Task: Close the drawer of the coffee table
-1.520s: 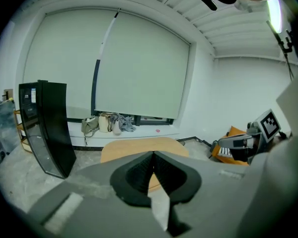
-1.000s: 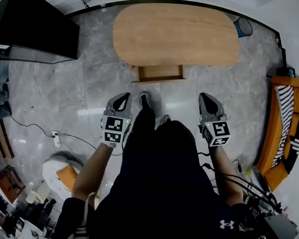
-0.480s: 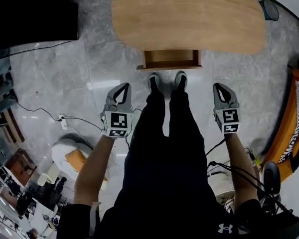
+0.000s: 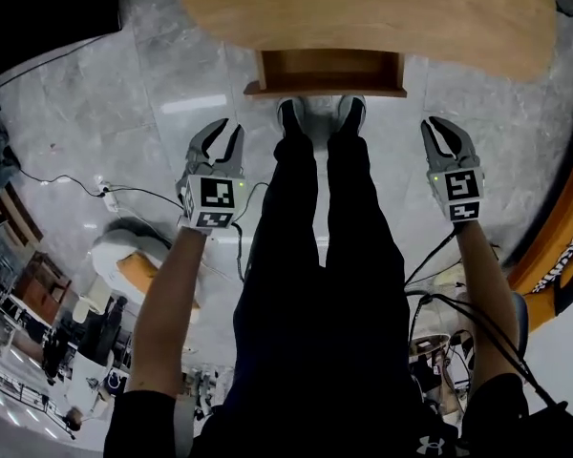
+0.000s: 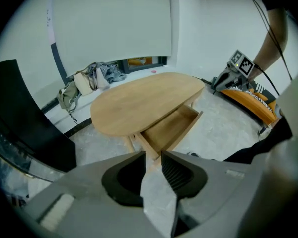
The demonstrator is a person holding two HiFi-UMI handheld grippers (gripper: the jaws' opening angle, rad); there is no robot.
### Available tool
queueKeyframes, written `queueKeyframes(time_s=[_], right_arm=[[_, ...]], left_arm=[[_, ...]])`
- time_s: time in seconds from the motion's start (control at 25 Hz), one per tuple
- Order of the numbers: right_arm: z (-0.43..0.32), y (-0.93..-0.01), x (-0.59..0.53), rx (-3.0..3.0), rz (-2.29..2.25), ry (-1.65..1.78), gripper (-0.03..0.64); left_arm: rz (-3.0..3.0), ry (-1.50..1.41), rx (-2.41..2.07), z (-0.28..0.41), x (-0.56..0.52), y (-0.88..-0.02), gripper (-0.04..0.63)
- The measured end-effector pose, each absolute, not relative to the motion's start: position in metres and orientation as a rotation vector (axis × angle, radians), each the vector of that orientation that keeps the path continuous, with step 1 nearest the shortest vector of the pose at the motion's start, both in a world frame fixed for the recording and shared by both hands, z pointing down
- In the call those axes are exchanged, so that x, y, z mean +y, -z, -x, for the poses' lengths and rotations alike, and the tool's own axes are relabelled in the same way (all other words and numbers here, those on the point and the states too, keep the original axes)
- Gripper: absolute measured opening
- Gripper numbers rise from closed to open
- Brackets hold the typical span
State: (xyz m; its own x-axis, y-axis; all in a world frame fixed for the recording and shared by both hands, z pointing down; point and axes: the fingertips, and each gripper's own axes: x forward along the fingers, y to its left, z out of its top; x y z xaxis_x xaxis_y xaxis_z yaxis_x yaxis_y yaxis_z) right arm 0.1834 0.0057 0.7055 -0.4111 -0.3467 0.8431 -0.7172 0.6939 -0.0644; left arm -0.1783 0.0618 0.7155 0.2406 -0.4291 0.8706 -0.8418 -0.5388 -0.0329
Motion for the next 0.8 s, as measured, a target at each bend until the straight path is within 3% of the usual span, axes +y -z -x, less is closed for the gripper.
queueKeyframes(time_s=[0.36, 0.6, 0.8], right_arm=[[-0.195, -0.784, 0.007, -1.999, -0.830, -0.557, 0.133], [-0.188, -0.837, 0.014, -1.967, -0.798, -0.598, 0.227], [-0.203, -0.868, 0.020, -1.946, -0.764, -0.638, 0.221]], left_arm=[[-2.014, -1.334, -1.087, 0.201, 0.069, -0.796, 0.156], [-1.970, -1.362, -1.017, 0.217, 0.077, -0.851, 0.189], [-1.931, -1.356, -1.010, 0.206, 0.077, -0.877, 0.207]])
